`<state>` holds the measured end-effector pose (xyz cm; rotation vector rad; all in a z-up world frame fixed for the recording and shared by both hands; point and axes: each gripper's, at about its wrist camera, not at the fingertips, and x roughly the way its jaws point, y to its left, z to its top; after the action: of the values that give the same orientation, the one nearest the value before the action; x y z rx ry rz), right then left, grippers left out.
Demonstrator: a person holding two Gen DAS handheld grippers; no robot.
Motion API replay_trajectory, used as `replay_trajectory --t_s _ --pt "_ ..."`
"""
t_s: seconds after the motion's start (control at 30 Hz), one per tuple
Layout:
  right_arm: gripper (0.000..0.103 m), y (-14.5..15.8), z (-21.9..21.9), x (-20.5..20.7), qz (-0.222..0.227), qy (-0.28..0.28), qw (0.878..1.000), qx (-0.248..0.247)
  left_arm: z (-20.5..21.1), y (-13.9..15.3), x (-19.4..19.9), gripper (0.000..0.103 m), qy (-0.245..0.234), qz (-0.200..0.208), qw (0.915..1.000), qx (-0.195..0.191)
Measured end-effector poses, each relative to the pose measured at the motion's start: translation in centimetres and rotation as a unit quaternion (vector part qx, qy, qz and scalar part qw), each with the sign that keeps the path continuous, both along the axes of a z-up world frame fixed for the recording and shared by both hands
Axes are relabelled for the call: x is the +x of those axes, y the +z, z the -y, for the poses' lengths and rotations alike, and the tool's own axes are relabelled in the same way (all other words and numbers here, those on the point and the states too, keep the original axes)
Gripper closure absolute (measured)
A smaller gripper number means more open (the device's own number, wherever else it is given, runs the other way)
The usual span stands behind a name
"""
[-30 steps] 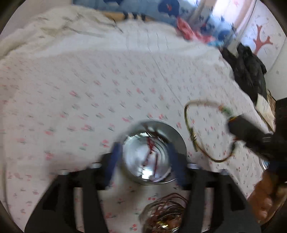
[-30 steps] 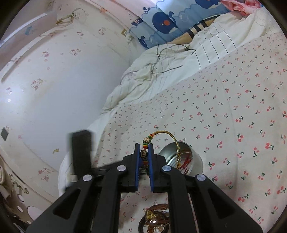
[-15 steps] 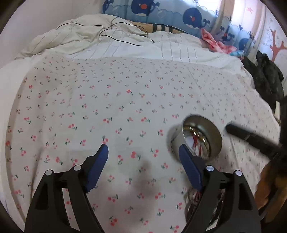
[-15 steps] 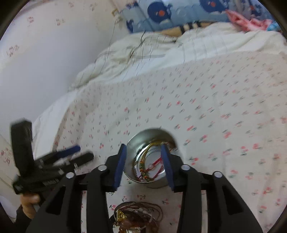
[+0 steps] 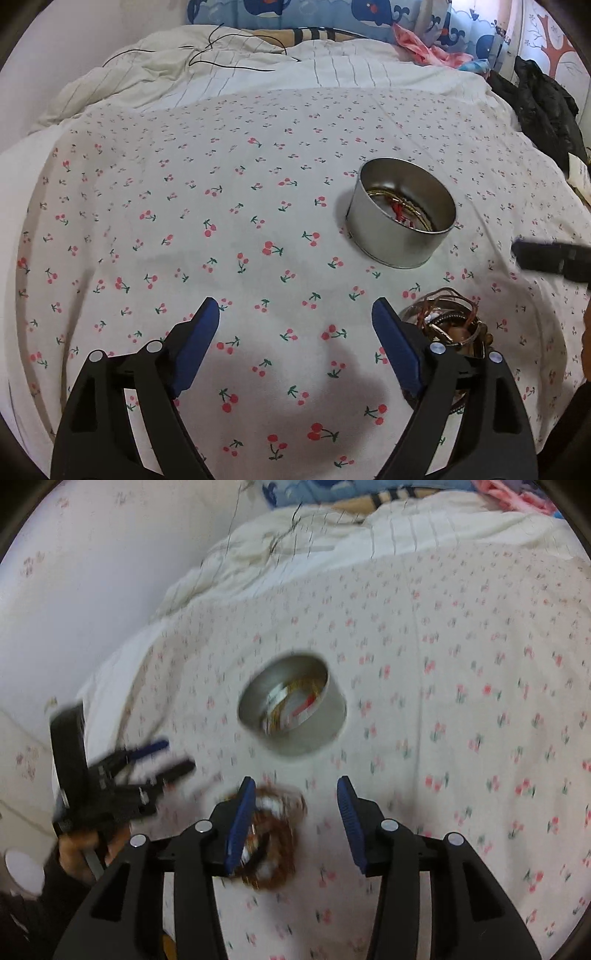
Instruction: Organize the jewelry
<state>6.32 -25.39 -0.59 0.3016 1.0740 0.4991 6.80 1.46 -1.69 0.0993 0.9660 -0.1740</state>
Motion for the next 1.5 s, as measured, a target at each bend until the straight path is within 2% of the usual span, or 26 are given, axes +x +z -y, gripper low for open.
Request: replay_trajectory --t_s 0.13,0.2,0.37,0.63,0.73,0.83,0.87,0.97,1.07,1.27,1.43,1.5 --pt "0.057 -1.3 -0.3 -1.0 -0.033 0.023 0.999 0.037 0.6 0.1 -0.7 0.020 -0.005 0.008 0.9998 0.020" --pt "0.055 -1.8 -0.4 -0.9 -0.048 0.021 0.996 0.065 1.0 0.1 -1.1 0.020 -0.011 0.012 0.9995 0.029" --pt "0.053 -4.2 -1.0 0.0 -0.102 -0.005 0.990 0.092 1.3 0.1 -1.7 0.019 -0.018 0.017 0.9987 0.045" --pt "0.054 -5.8 -1.6 1.3 -0.132 -0.033 0.979 0.149 0.7 0.4 -1.9 0.017 -0.015 0.014 0.9991 0.037" --pt "0.059 -6.2 -1.7 1.7 -0.135 -0.043 0.979 0.149 0.9 0.2 -1.8 0.017 -0.023 0.008 0.9993 0.029" --pt "0.070 -6.1 -1.9 1.9 -0.127 -0.049 0.981 0.139 0.7 -0.2 -1.5 0.016 -0.032 -0.015 0.9994 -0.003" --pt "0.080 -6.0 -2.0 1.9 -0.120 -0.049 0.983 0.130 0.5 -0.4 -1.4 0.016 -0.034 -0.028 0.9988 -0.022" --pt "0.090 -5.6 -2.0 1.8 -0.104 -0.050 0.986 0.120 0.0 -0.8 -1.0 0.016 -0.029 -0.054 0.9959 -0.067" --pt "0.092 -4.7 -1.8 1.7 -0.083 -0.050 0.988 0.124 -0.5 -1.2 -0.7 0.016 -0.023 -0.068 0.9932 -0.091" --pt "0.092 -2.4 -1.4 1.5 -0.039 -0.047 0.986 0.157 -0.4 -1.8 -0.5 0.016 -0.021 -0.079 0.9913 -0.103" --pt "0.092 -0.4 -0.6 1.0 0.001 -0.047 0.981 0.188 -0.6 -2.4 0.0 0.016 -0.024 -0.110 0.9803 -0.162" --pt "0.092 -0.3 -0.3 1.0 -0.003 -0.050 0.982 0.182 -0.6 -2.7 0.3 0.016 -0.021 -0.118 0.9773 -0.175"
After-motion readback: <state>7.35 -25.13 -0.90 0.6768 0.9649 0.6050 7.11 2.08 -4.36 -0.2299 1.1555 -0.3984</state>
